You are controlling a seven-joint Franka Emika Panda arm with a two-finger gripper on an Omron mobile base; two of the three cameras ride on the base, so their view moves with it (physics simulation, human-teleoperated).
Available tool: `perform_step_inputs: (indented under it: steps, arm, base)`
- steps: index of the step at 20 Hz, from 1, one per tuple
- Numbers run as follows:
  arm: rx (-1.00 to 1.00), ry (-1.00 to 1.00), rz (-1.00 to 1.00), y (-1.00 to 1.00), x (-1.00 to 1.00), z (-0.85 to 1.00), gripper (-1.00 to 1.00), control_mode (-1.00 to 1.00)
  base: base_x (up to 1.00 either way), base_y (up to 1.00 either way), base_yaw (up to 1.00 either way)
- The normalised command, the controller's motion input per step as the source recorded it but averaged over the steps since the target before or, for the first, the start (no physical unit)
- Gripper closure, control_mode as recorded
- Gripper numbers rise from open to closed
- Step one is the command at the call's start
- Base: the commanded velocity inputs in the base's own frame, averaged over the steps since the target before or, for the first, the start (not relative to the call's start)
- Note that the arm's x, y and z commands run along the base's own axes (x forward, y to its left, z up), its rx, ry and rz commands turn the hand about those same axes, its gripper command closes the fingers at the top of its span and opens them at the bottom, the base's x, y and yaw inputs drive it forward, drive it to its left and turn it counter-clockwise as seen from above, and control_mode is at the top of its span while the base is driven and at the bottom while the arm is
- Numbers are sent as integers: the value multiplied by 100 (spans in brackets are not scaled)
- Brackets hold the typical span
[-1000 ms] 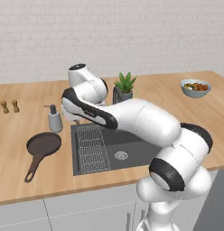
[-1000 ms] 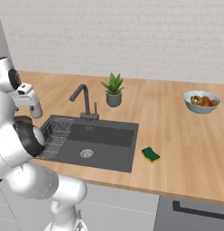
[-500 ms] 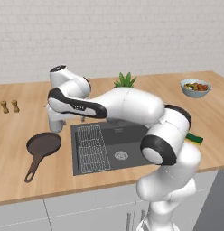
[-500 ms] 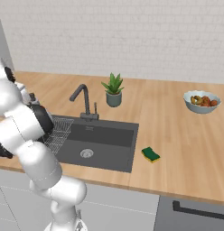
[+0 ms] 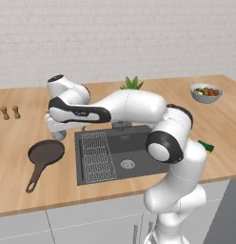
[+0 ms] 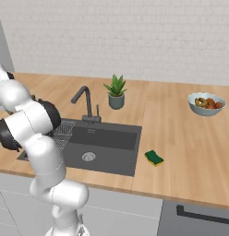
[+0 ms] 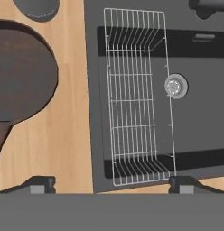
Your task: Pick the pan and sponge and place them into the sink. Then turn on the water.
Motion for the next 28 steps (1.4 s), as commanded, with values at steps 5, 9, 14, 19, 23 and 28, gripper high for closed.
perform_step_inputs:
  steps: [5, 9, 14, 19, 23, 28]
  arm:
    - [7, 0, 0, 17, 2, -32, -100, -100]
    - [8, 0, 0, 25, 0, -26, -100, -100]
    - [2, 0, 0, 40, 0, -42, -100, -100]
    - [7, 0, 0, 40, 0, -35, -100, -100]
    - [8, 0, 0, 43, 0, -30, -100, -100]
    - [0, 4, -4, 48, 0, -24, -100, -100]
  base:
    - [0, 0, 0]
    - [0, 0, 0]
    - [0, 0, 0]
    - [0, 0, 0]
    - [0, 0, 0]
    - [0, 0, 0]
